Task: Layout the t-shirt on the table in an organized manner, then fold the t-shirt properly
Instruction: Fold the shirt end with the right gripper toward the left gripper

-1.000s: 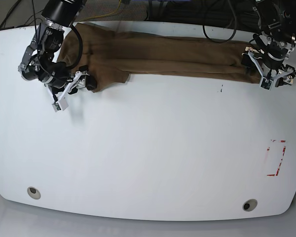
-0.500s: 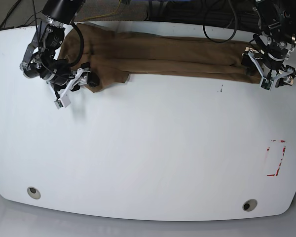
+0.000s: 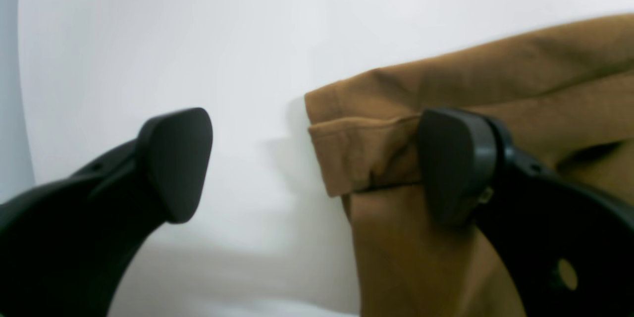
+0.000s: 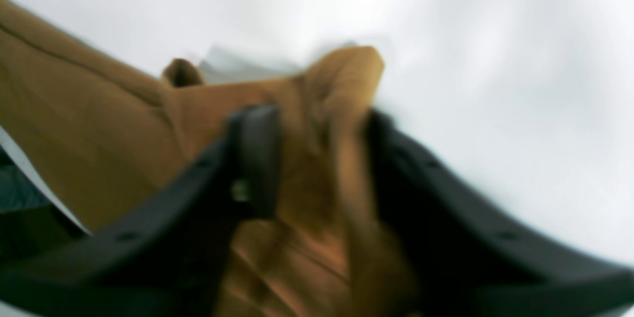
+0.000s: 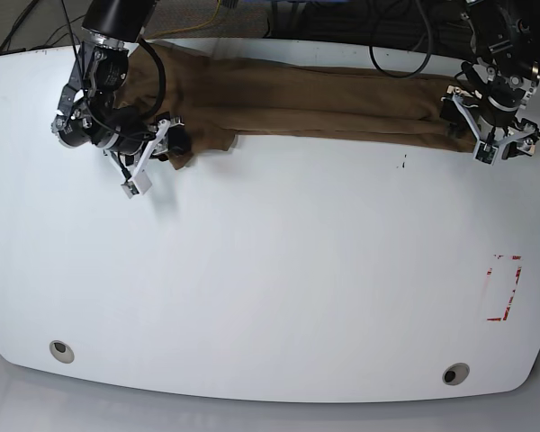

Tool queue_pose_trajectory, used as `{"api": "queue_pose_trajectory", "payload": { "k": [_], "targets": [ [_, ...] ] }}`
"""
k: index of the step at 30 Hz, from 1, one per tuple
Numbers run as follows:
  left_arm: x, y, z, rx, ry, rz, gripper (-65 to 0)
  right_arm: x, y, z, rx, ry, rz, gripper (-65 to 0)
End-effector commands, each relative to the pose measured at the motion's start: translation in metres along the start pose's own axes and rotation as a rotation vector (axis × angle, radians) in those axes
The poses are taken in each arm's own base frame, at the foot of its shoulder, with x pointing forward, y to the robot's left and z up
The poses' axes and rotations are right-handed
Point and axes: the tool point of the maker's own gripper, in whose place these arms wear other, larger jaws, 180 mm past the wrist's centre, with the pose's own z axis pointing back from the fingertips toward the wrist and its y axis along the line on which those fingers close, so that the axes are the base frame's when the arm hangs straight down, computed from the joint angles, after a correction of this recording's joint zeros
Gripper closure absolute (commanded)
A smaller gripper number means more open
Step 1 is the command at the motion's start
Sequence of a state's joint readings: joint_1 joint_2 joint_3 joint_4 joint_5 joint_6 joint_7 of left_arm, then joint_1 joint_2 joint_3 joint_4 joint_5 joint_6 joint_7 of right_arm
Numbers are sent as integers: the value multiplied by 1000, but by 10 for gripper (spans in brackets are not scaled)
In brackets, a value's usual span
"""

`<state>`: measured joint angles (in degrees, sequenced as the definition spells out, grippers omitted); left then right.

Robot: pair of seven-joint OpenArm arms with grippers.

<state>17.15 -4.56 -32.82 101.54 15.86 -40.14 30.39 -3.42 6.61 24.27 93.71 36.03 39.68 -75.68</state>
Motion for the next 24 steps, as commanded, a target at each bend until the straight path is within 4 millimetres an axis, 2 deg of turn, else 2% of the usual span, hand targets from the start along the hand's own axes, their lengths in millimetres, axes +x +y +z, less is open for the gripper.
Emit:
{"api": "queue_pose_trajectory", "payload": {
  "k": [1, 3, 5, 9, 13, 15, 22, 24],
  "targets": [
    [11, 8, 4, 20, -36, -12, -616, 14, 5, 2, 11, -48, 21, -92],
    [10, 8, 3, 20, -35, -11, -616, 16, 6, 3, 10, -51, 28, -40],
    [10, 8, 3, 20, -37, -11, -616, 23, 9, 7, 1, -71, 48, -26],
    [10, 7, 3, 19, -37, -10, -616, 34, 19, 17, -2, -106, 94, -28],
    [10, 7, 3, 18, -37, -9, -616, 37, 46, 21, 100, -139, 120, -28],
    [10, 7, 3, 18, -37, -9, -616, 38, 53, 24, 143, -152, 118, -28],
    [11, 7, 3, 17, -38, -10, -616, 14, 71, 29, 255, -141, 69, -28],
    [11, 7, 3, 17, -38, -10, -616, 1, 73, 33, 279, -122, 54, -28]
  ]
}}
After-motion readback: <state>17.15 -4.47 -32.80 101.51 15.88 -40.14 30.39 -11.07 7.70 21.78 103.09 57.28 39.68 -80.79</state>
